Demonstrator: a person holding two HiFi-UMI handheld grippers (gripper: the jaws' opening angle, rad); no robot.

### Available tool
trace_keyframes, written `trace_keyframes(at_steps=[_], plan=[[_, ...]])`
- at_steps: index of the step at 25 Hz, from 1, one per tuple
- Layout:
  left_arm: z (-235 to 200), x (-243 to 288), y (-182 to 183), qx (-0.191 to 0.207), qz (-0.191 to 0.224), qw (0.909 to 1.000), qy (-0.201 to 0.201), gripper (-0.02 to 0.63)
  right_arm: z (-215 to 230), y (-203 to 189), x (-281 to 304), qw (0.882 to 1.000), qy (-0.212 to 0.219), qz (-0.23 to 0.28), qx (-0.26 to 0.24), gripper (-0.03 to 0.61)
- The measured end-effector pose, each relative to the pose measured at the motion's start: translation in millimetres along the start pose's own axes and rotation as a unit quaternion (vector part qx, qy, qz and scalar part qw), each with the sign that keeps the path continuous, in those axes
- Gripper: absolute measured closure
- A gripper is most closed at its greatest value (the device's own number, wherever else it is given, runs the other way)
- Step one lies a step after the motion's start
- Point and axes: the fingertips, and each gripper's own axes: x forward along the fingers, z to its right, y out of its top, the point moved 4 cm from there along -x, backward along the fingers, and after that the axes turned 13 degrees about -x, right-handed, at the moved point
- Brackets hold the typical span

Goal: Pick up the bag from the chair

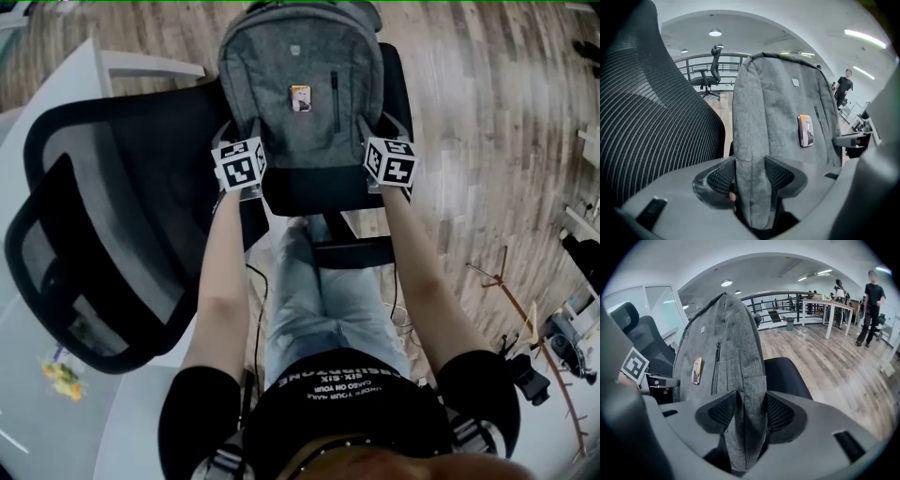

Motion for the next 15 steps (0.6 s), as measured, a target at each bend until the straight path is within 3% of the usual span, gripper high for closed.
trace_keyframes(at_steps=[9,15], plan=[[3.3,-2.0,-1.2,0.005,-0.01,0.9998,0.018,0.4,-3.9,-0.8,-0.4,1.0,-0.001,0.004,0.002,0.41],[6.8,-4.9,-4.4,0.031,-0.001,0.9994,0.015,0.443,-6.0,-2.1,-1.5,1.0,0.004,0.013,-0.006,0.433]])
